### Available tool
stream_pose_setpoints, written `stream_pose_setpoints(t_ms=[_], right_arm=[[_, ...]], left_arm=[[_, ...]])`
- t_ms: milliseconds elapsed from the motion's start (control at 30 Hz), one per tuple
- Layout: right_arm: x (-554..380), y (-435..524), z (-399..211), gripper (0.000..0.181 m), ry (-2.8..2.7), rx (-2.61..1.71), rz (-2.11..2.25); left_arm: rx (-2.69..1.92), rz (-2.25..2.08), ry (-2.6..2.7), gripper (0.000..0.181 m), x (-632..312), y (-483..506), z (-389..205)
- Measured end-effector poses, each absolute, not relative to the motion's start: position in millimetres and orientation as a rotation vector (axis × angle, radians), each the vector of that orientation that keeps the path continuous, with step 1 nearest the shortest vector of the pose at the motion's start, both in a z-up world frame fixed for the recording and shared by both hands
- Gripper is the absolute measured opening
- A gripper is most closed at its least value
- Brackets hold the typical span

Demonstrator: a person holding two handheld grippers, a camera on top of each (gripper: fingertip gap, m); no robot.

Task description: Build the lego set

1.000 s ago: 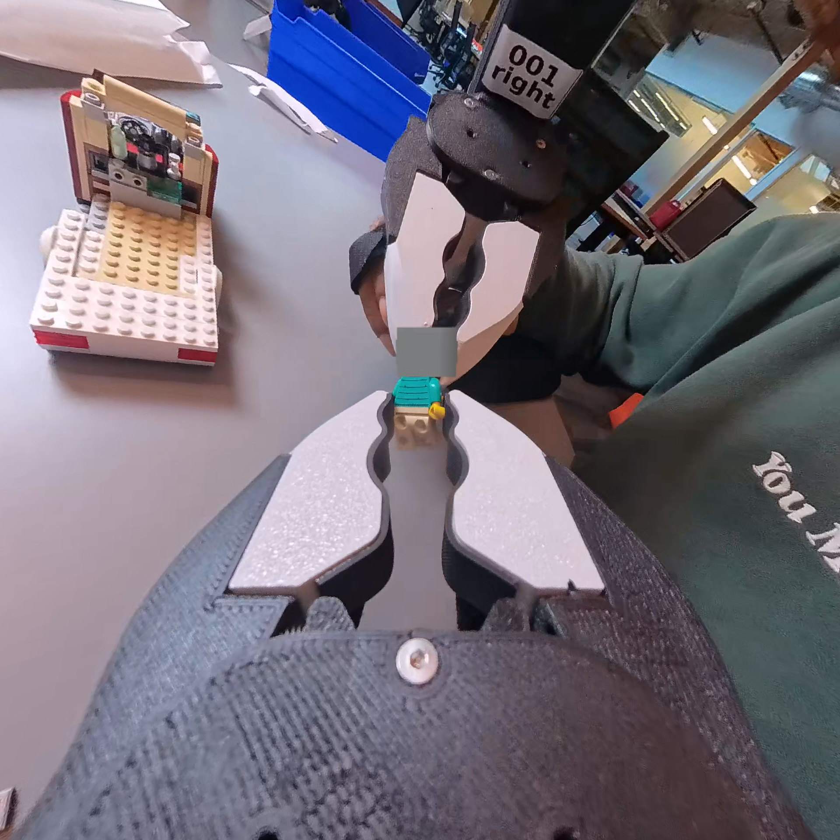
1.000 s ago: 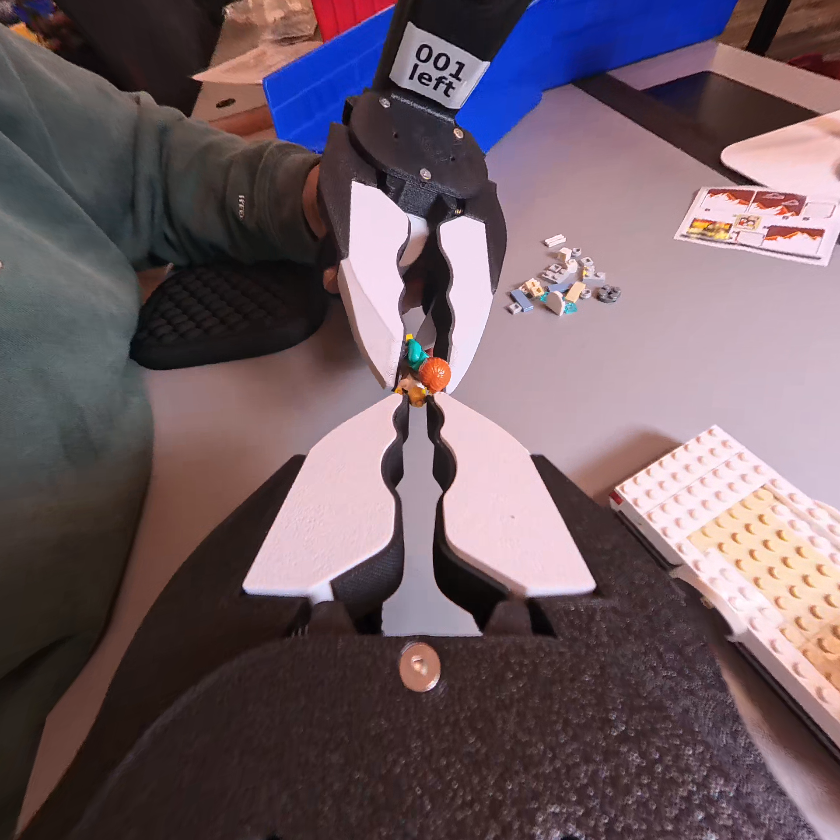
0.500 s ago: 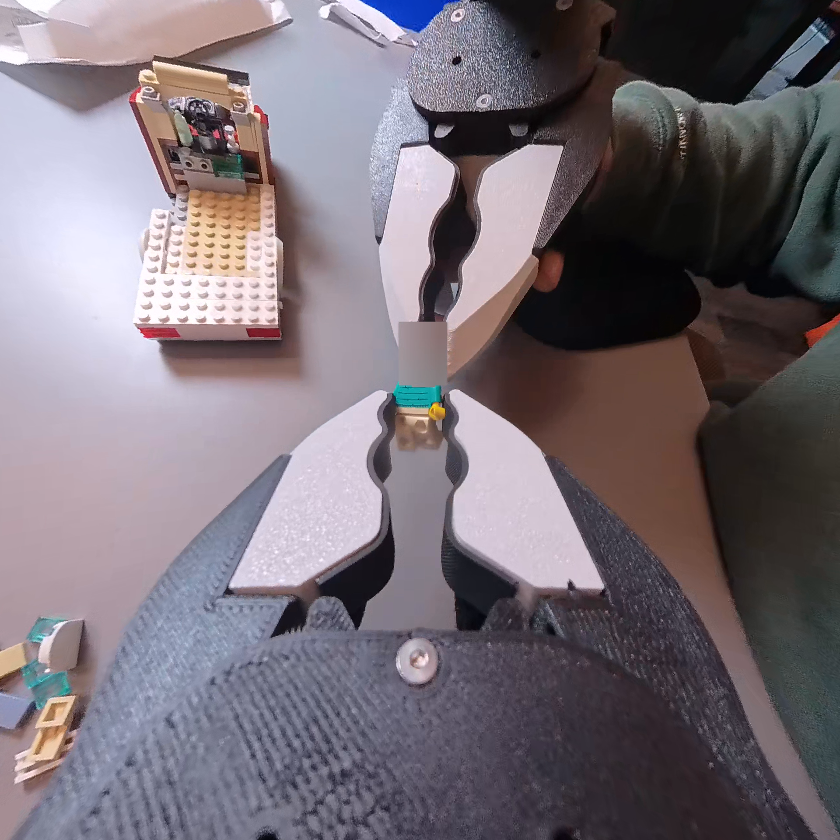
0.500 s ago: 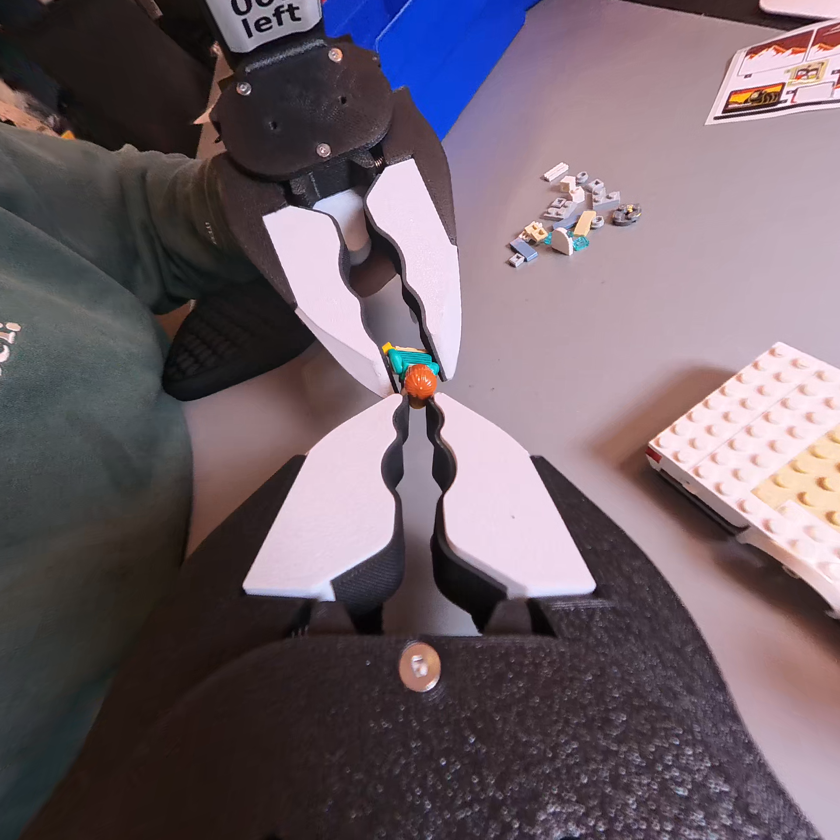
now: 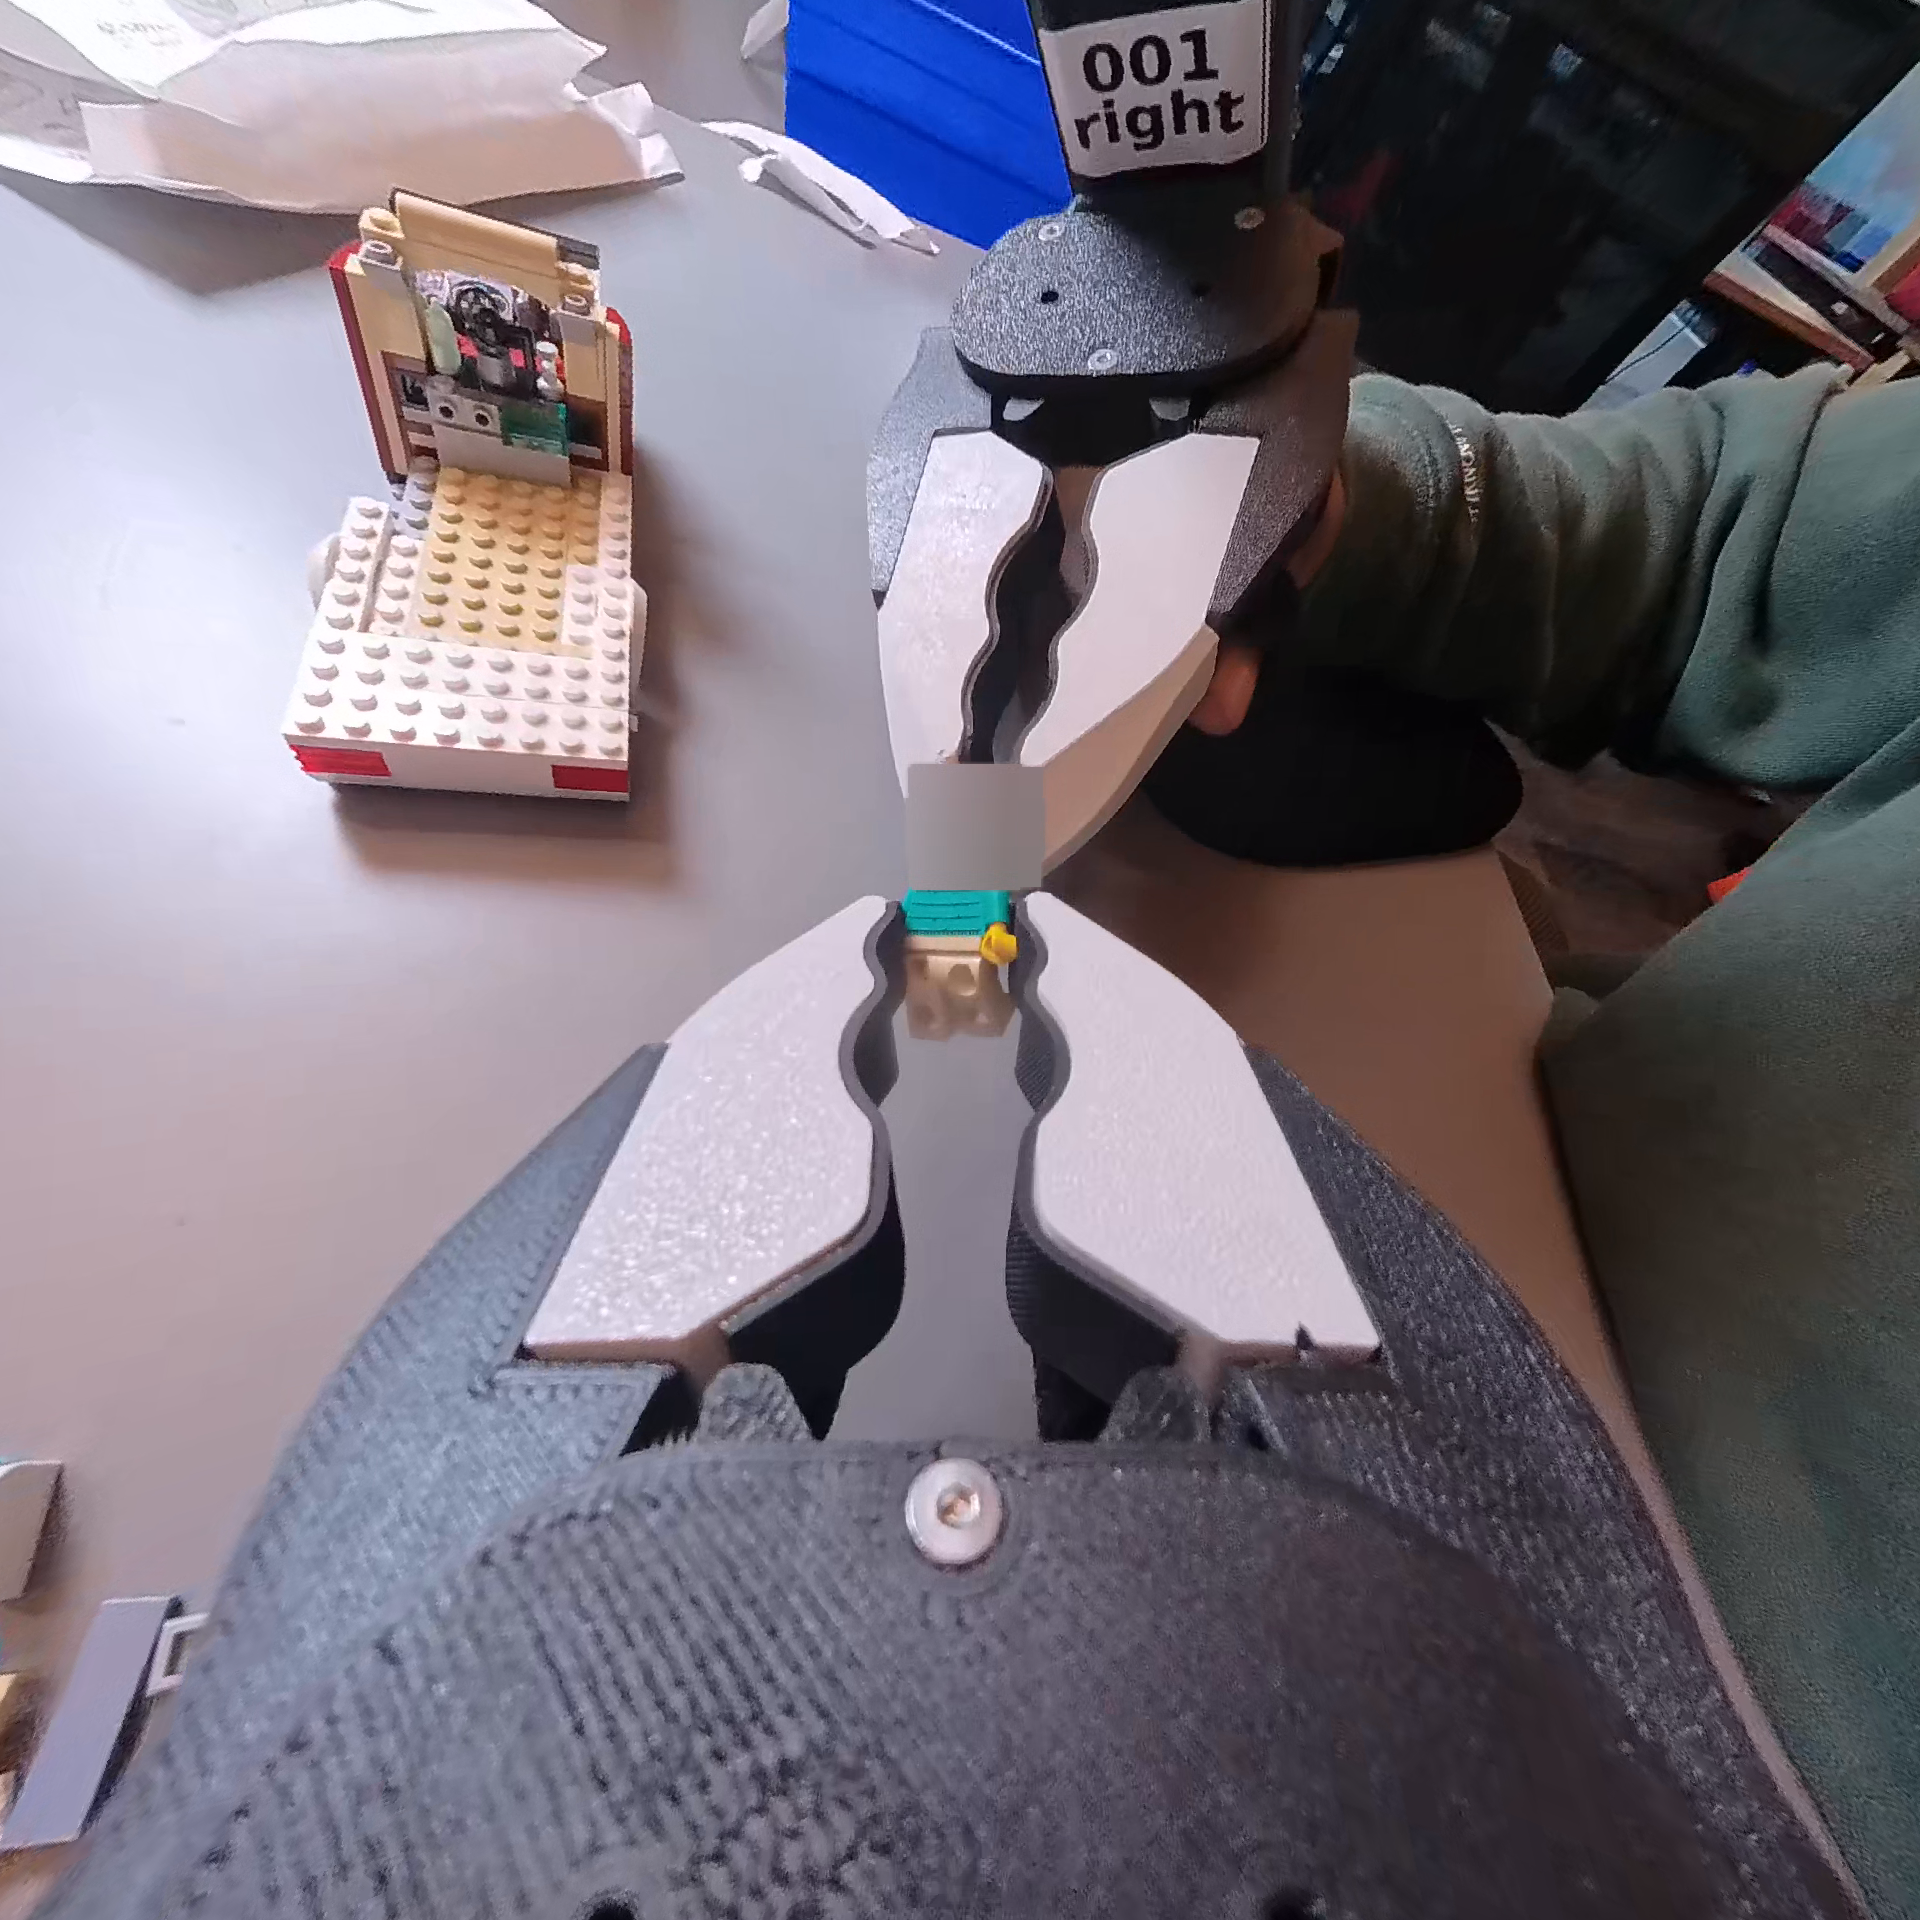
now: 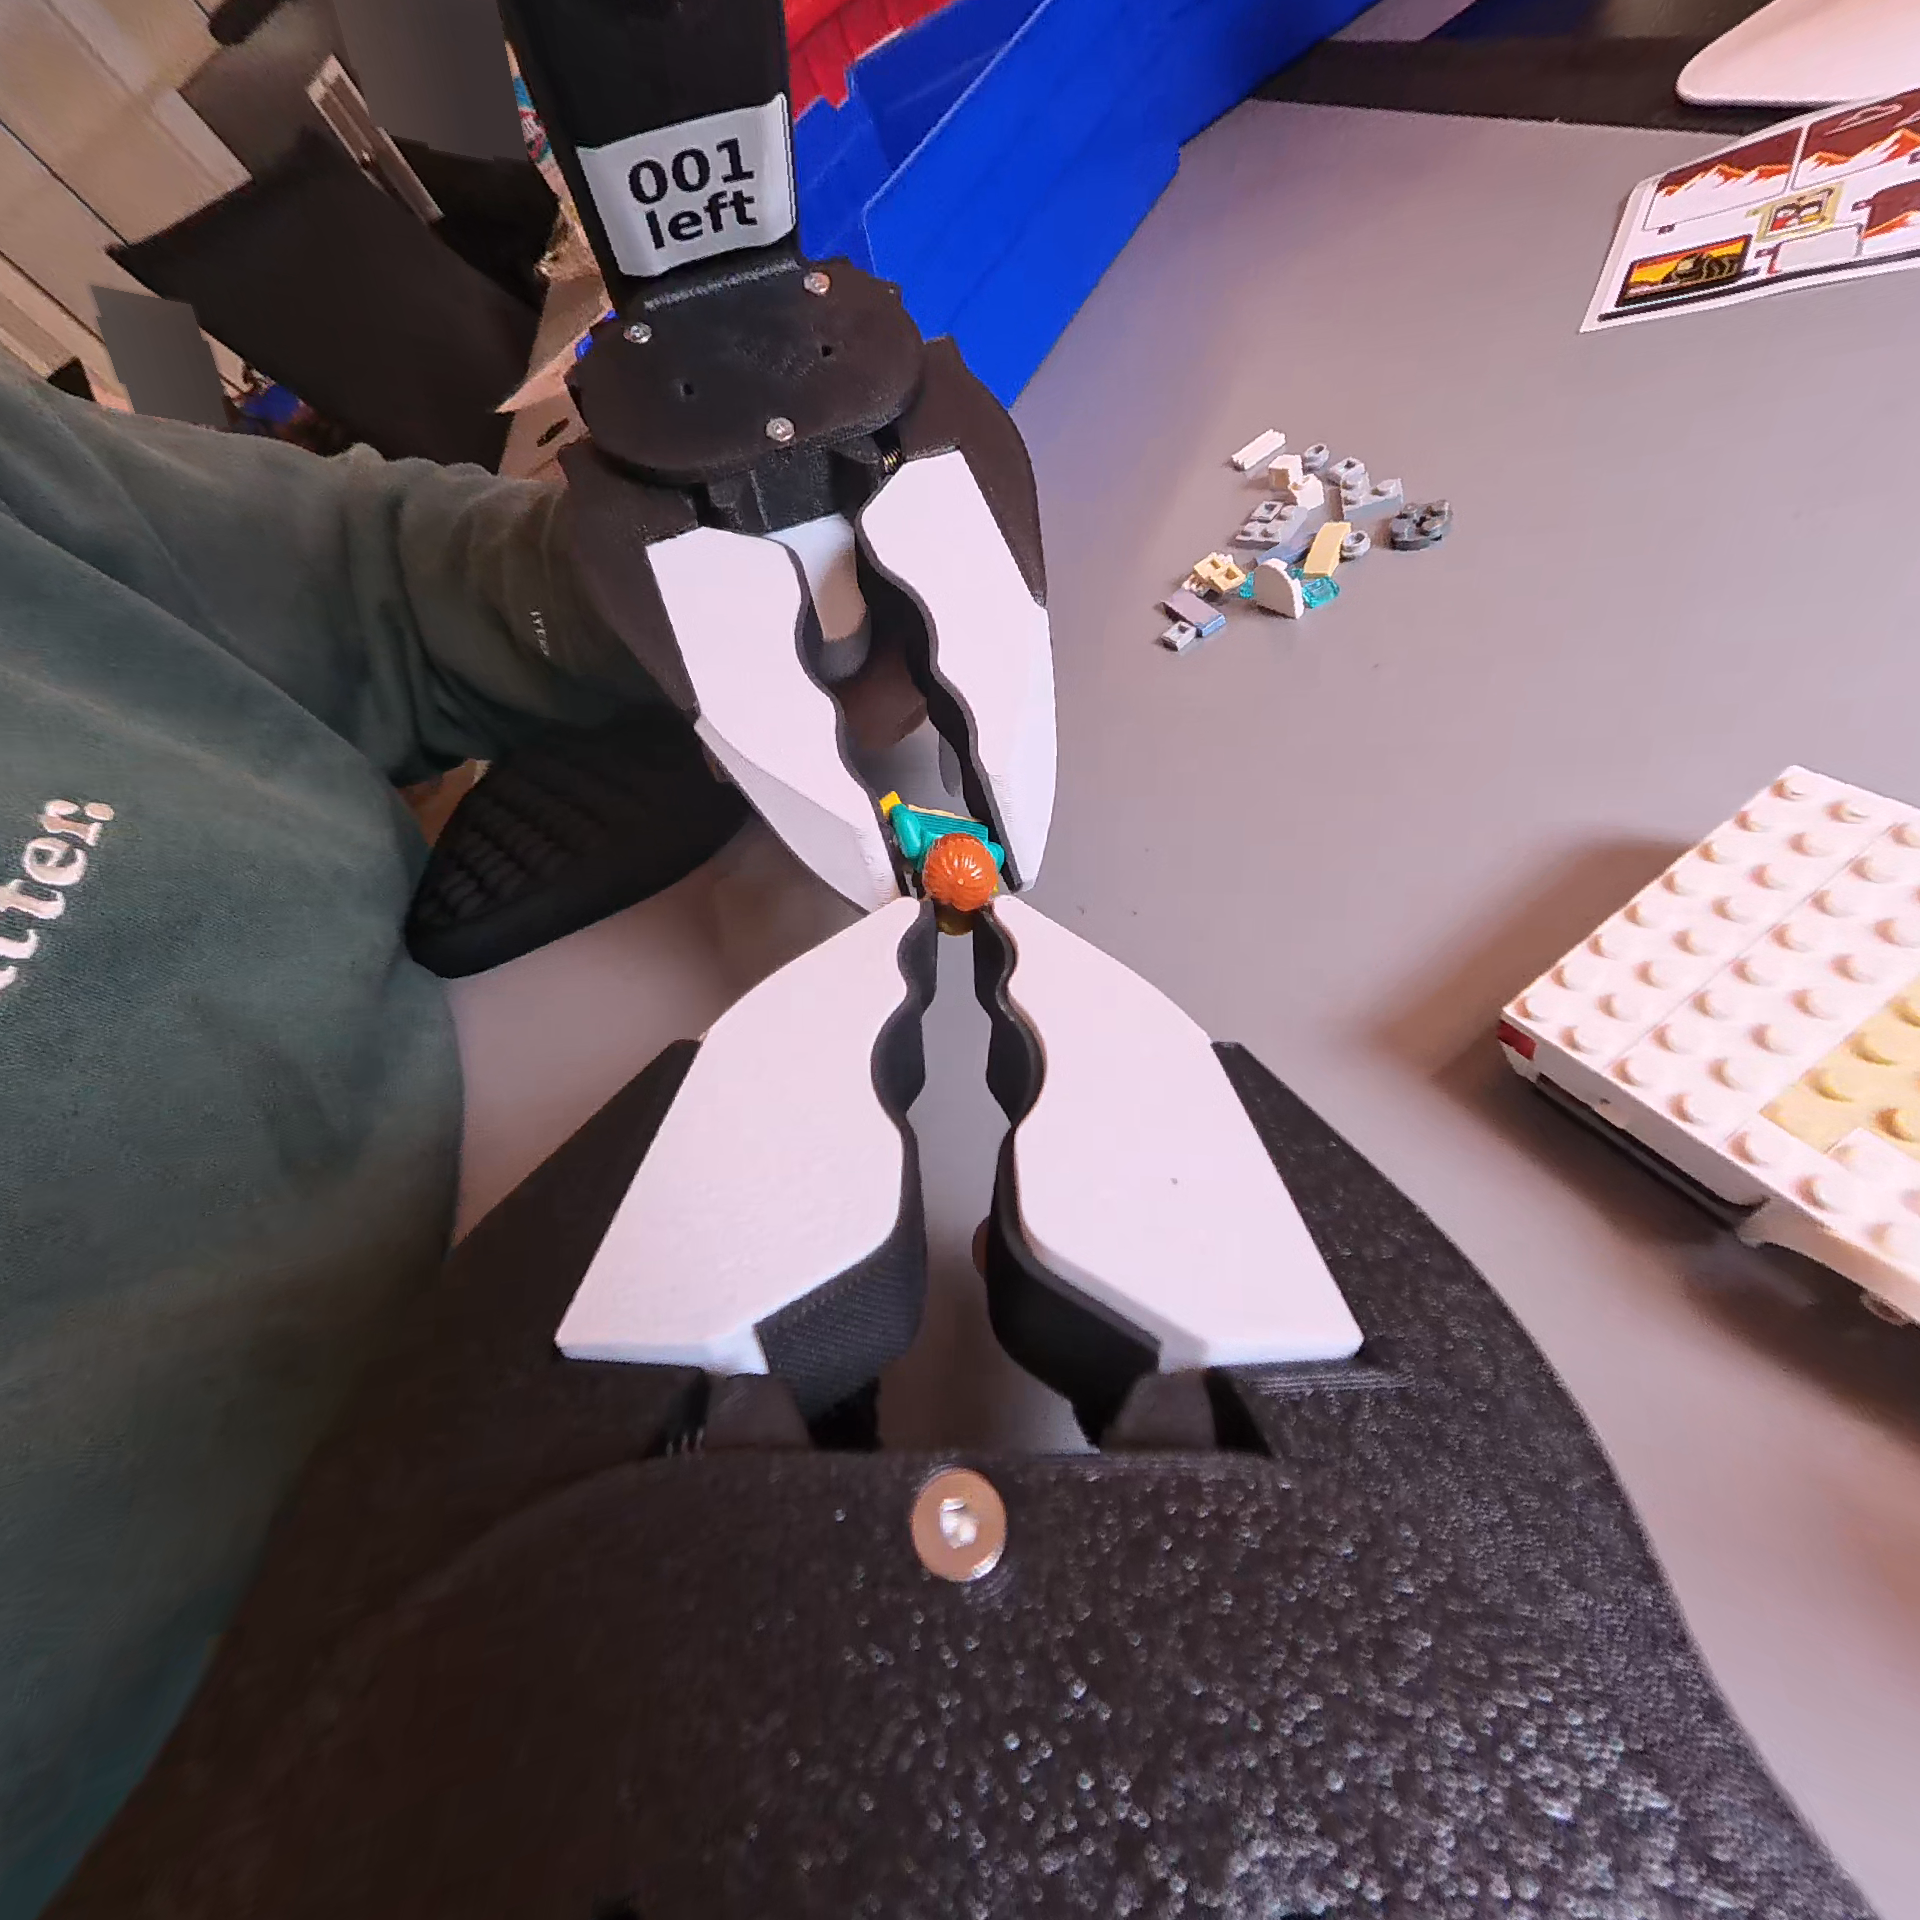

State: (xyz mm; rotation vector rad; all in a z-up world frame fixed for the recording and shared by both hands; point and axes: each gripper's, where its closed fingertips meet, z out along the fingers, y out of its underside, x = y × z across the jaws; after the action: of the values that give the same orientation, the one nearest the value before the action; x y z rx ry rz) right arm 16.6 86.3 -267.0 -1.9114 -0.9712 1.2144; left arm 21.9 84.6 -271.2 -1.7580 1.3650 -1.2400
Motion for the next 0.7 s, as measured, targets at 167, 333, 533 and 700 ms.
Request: stream_pose_setpoints(t_ms=[167, 333, 533, 700], right_arm=[[15.7, 85.6, -267.7, 0.007, -0.953, -1.902, 1.242], [15.2, 86.9, -264.9, 0.007, -0.91, -1.879, 1.282], [14.8, 87.3, -258.2, 0.007, -0.842, -1.841, 1.357], [14.4, 88.3, -256.2, 0.007, -0.805, -1.827, 1.392]], left_arm=[[-1.75, -1.261, 1.347, 0.019, 21.8, 84.0, -271.3], [-1.739, -1.284, 1.311, 0.019, 22.2, 85.5, -267.7], [-1.712, -1.313, 1.284, 0.019, 22.5, 86.0, -261.2], [-1.696, -1.31, 1.273, 0.019, 22.1, 87.0, -259.2]])
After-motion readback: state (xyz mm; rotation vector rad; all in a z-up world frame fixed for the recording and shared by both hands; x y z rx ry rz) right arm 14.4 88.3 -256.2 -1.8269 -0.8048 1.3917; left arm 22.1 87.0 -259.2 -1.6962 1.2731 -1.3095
